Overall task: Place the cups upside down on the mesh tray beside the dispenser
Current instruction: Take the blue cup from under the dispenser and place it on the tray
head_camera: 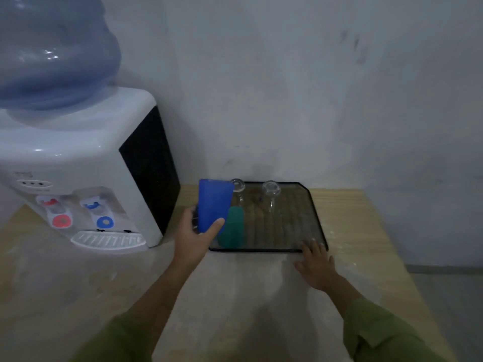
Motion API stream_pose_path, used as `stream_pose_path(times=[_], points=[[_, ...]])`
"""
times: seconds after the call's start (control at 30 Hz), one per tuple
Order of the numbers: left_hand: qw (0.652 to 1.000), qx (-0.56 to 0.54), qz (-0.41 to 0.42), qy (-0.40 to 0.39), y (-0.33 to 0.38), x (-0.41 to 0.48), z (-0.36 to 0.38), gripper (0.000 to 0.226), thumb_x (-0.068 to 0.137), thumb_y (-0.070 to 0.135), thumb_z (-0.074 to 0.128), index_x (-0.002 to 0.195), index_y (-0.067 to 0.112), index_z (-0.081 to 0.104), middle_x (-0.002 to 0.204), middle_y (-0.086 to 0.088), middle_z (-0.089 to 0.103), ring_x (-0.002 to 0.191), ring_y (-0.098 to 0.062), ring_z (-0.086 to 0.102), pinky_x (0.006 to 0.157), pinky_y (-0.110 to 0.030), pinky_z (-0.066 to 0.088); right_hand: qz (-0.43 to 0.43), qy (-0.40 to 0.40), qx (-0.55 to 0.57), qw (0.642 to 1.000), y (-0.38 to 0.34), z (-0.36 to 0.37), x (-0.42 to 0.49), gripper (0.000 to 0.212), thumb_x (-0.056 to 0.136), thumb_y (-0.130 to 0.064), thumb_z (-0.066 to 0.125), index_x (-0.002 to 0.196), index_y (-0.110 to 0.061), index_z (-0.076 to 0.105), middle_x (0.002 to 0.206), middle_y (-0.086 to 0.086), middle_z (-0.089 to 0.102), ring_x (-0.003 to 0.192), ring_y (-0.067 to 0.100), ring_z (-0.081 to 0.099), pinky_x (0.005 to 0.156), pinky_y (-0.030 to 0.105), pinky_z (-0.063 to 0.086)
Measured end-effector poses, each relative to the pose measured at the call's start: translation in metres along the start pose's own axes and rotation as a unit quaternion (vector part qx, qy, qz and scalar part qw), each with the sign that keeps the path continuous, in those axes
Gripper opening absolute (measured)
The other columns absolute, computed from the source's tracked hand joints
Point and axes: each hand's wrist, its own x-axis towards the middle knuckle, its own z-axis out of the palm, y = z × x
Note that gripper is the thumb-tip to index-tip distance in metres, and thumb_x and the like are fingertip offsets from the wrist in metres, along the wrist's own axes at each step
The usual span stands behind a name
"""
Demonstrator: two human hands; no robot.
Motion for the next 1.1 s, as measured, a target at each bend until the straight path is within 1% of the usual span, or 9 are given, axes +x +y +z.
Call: stream_pose_path(times=[0.13, 0.2, 0.3, 0.4, 0.5, 0.6, 0.73, 0.97, 1.1], points=[[0.995, 0.086, 0.038, -0.042, 0.024, 0.022, 0.037, 0.052, 0.069, 0.041, 0.078, 0.113, 0.025, 0.055, 0.109, 0.003, 0.063, 0.095, -0.013, 0.063, 0.076, -0.025, 0.052, -0.003, 0.018, 0.022, 1.000, 0.017, -0.002, 0.012, 0.060, 0.097, -0.048, 0.030, 0.149, -0.021, 0.015, 0.161, 0.007, 0.002, 0.148, 0.032, 0.000, 0.116, 0.059, 0.016], [0.984, 0.155, 0.064, -0.064, 0.033, 0.030, 0.056, 0.057, 0.067, 0.045, 0.078, 0.115, 0.024, 0.057, 0.108, 0.001, 0.061, 0.094, -0.014, 0.060, 0.074, -0.020, 0.047, -0.003, 0.021, 0.043, 0.999, 0.024, -0.003, 0.018, 0.062, 0.097, -0.051, 0.028, 0.149, -0.019, 0.017, 0.161, 0.007, 0.004, 0.148, 0.032, 0.002, 0.116, 0.059, 0.017], [0.963, 0.224, 0.097, -0.117, 0.043, 0.040, 0.083, 0.056, 0.069, 0.039, 0.078, 0.118, 0.018, 0.059, 0.106, 0.001, 0.054, 0.091, -0.011, 0.052, 0.068, -0.013, 0.038, -0.003, 0.011, 0.070, 0.997, 0.034, -0.003, 0.029, 0.064, 0.097, -0.051, 0.027, 0.149, -0.015, 0.018, 0.161, 0.009, 0.001, 0.148, 0.031, 0.000, 0.116, 0.057, 0.014], [0.932, 0.300, 0.112, -0.170, 0.042, 0.052, 0.104, 0.054, 0.067, 0.037, 0.079, 0.112, 0.012, 0.061, 0.102, 0.001, 0.055, 0.092, -0.013, 0.052, 0.071, -0.020, 0.040, -0.005, 0.030, 0.092, 0.995, 0.036, -0.003, 0.038, 0.066, 0.097, -0.050, 0.029, 0.148, -0.008, 0.020, 0.161, 0.014, 0.002, 0.148, 0.032, -0.002, 0.119, 0.053, 0.013], [0.900, 0.371, 0.094, -0.208, 0.036, 0.065, 0.121, 0.057, 0.063, 0.041, 0.076, 0.108, 0.013, 0.057, 0.105, -0.008, 0.058, 0.099, -0.025, 0.055, 0.081, -0.035, 0.050, -0.015, 0.025, 0.091, 0.995, 0.038, -0.002, 0.046, 0.071, 0.097, -0.051, 0.026, 0.148, -0.003, 0.016, 0.160, 0.020, -0.001, 0.148, 0.036, -0.005, 0.121, 0.048, 0.009], [0.879, 0.409, 0.089, -0.230, 0.037, 0.070, 0.131, 0.056, 0.065, 0.037, 0.075, 0.109, 0.011, 0.053, 0.108, -0.012, 0.055, 0.101, -0.028, 0.051, 0.081, -0.037, 0.048, -0.015, 0.015, 0.087, 0.996, 0.041, 0.002, 0.051, 0.091, 0.088, -0.068, 0.010, 0.149, 0.000, 0.011, 0.159, 0.023, -0.004, 0.147, 0.037, -0.007, 0.122, 0.046, 0.005], [0.850, 0.453, 0.082, -0.257, 0.032, 0.075, 0.143, 0.056, 0.066, 0.037, 0.073, 0.111, 0.011, 0.054, 0.109, -0.013, 0.054, 0.105, -0.030, 0.047, 0.088, -0.039, 0.045, -0.019, 0.022, 0.099, 0.995, 0.043, 0.005, 0.054, 0.073, 0.098, -0.048, 0.028, 0.149, 0.000, 0.008, 0.159, 0.021, -0.008, 0.147, 0.036, -0.011, 0.122, 0.042, 0.001], [0.798, 0.513, 0.064, -0.311, 0.024, 0.072, 0.159, 0.057, 0.070, 0.036, 0.069, 0.119, 0.011, 0.054, 0.113, -0.016, 0.052, 0.112, -0.034, 0.042, 0.094, -0.041, 0.042, -0.017, 0.017, 0.089, 0.996, 0.042, 0.006, 0.053, 0.073, 0.098, -0.048, 0.027, 0.149, 0.000, 0.005, 0.159, 0.020, -0.010, 0.147, 0.035, -0.014, 0.122, 0.040, -0.001], [0.798, 0.512, 0.061, -0.313, 0.019, 0.068, 0.163, 0.070, 0.073, 0.034, 0.068, 0.135, 0.016, 0.043, 0.120, -0.018, 0.048, 0.117, -0.035, 0.038, 0.097, -0.041, 0.040, -0.019, 0.023, 0.094, 0.995, 0.040, 0.006, 0.052, 0.073, 0.098, -0.048, 0.027, 0.149, 0.000, 0.005, 0.159, 0.020, -0.010, 0.147, 0.035, -0.014, 0.122, 0.040, -0.002]])
